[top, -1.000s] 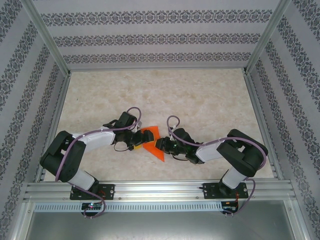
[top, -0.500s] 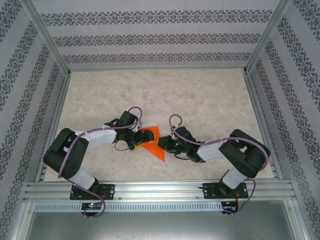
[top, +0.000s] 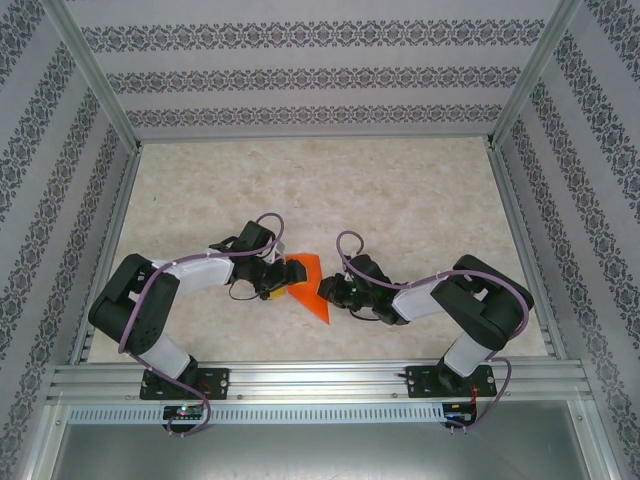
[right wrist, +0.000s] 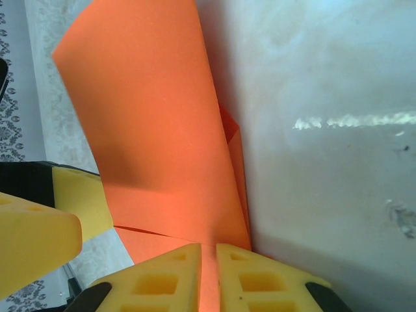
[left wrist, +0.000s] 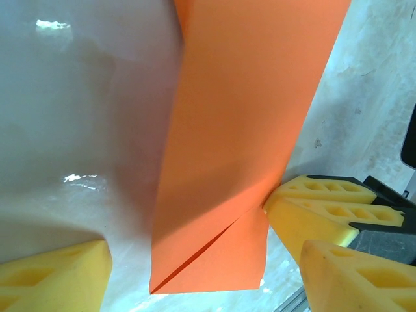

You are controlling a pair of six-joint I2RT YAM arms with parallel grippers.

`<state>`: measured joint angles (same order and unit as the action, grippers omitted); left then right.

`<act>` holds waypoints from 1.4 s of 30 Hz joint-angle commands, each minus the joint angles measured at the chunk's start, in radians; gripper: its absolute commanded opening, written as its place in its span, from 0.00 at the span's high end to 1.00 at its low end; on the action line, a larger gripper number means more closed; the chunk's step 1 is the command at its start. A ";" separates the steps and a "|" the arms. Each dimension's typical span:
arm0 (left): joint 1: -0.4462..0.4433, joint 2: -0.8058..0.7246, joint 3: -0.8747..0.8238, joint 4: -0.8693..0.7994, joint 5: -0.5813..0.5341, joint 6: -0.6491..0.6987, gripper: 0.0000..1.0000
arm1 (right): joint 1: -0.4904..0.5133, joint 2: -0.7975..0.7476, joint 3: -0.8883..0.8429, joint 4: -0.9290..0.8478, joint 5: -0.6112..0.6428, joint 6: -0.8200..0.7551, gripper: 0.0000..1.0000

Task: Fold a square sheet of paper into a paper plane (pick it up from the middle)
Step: Fold the wing for the fifth time at the center of the table.

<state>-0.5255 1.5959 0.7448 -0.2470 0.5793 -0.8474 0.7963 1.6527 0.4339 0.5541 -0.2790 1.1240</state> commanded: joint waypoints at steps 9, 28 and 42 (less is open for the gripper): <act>-0.017 0.038 0.042 0.184 0.081 -0.006 0.36 | -0.006 0.022 -0.006 -0.027 0.039 -0.016 0.85; -0.018 0.038 0.053 0.162 0.026 -0.058 0.90 | -0.005 0.003 0.039 -0.099 0.047 -0.069 0.81; -0.019 0.011 0.106 0.039 -0.027 -0.055 1.00 | 0.186 -0.386 0.075 -0.505 0.551 -0.466 0.61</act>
<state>-0.5331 1.6325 0.8268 -0.1699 0.5659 -0.9031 0.9314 1.2934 0.4885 0.1490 0.0807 0.8333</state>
